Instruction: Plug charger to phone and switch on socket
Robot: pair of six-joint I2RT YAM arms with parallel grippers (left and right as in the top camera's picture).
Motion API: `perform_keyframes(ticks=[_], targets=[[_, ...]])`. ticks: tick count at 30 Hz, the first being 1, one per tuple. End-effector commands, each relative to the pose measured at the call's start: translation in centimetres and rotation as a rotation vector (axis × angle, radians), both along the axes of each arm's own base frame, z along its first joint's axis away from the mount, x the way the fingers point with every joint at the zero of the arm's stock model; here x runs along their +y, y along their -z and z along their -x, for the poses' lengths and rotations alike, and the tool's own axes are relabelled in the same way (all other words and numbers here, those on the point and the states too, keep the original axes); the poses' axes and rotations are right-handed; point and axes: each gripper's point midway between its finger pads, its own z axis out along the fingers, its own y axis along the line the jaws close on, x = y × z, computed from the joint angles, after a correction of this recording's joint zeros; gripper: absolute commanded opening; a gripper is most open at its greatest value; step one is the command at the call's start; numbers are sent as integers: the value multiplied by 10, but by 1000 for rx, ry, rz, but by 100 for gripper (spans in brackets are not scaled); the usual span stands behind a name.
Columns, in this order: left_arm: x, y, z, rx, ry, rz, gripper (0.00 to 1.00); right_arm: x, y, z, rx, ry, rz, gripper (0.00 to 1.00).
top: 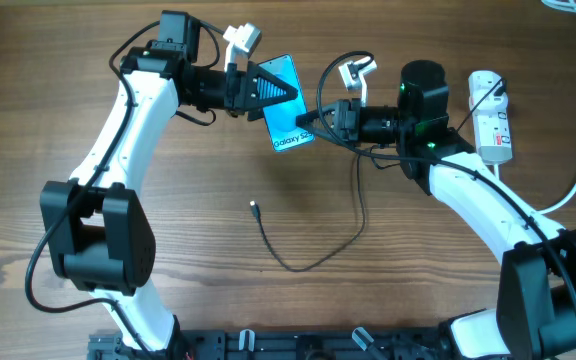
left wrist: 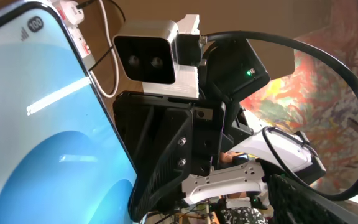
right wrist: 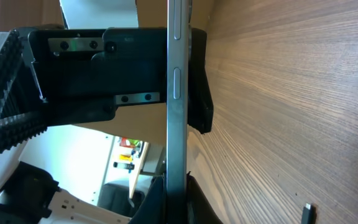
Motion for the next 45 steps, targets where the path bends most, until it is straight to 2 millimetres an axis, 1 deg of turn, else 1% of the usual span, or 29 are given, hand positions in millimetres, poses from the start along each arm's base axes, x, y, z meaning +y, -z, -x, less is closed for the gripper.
perform_keyframes(ticks=[1, 4, 6, 7, 10, 11, 12, 14, 17, 20, 23, 25, 28, 32, 34, 37, 40, 45], targets=[[4, -20, 3, -55, -5, 19, 100, -12, 7, -26, 8, 142, 42, 4], [4, -20, 3, -56, -5, 19, 100, -11, 6, -23, 9, 124, 38, 4], [4, -20, 3, -55, -5, 19, 96, -10, 9, -18, 23, 100, 41, 4], [4, -20, 3, -56, -5, 20, 89, -11, 14, -16, 38, 94, 53, 4], [4, -20, 3, -61, -4, 21, 53, -13, 30, -7, 87, 79, 97, 4], [4, -20, 2, -65, -4, 21, 45, -13, 34, -5, 100, 73, 110, 4], [4, -20, 2, -67, -4, 22, 42, -14, 39, -2, 112, 66, 124, 4], [4, -20, 2, -70, -4, 22, 44, -15, 46, 8, 135, 33, 139, 4], [4, -21, 2, -70, -4, 22, 46, -10, 45, 21, 169, -24, 120, 4], [4, -21, 2, -70, -4, 22, 46, -4, 44, 27, 176, -46, 118, 4], [4, -20, 2, -70, -5, 22, 43, 5, 44, 34, 175, -72, 121, 4], [4, -20, 2, -70, -5, 22, 36, 9, 46, 35, 176, -71, 133, 4], [4, -20, 2, -69, -4, 22, 34, 10, 47, 28, 171, -33, 143, 4], [4, -20, 2, -69, -4, 22, 34, 15, 28, 15, 133, -2, 84, 4], [4, -20, 2, -69, -4, 22, 34, 15, 23, 8, 130, 25, 69, 4], [4, -20, 2, -69, -4, 22, 37, 13, 23, -1, 123, 76, 76, 4], [4, -20, 2, -69, -4, 22, 39, 13, 21, -5, 107, 94, 75, 4], [4, -20, 2, -68, -4, 22, 39, 12, 17, -12, 94, 126, 68, 4]])
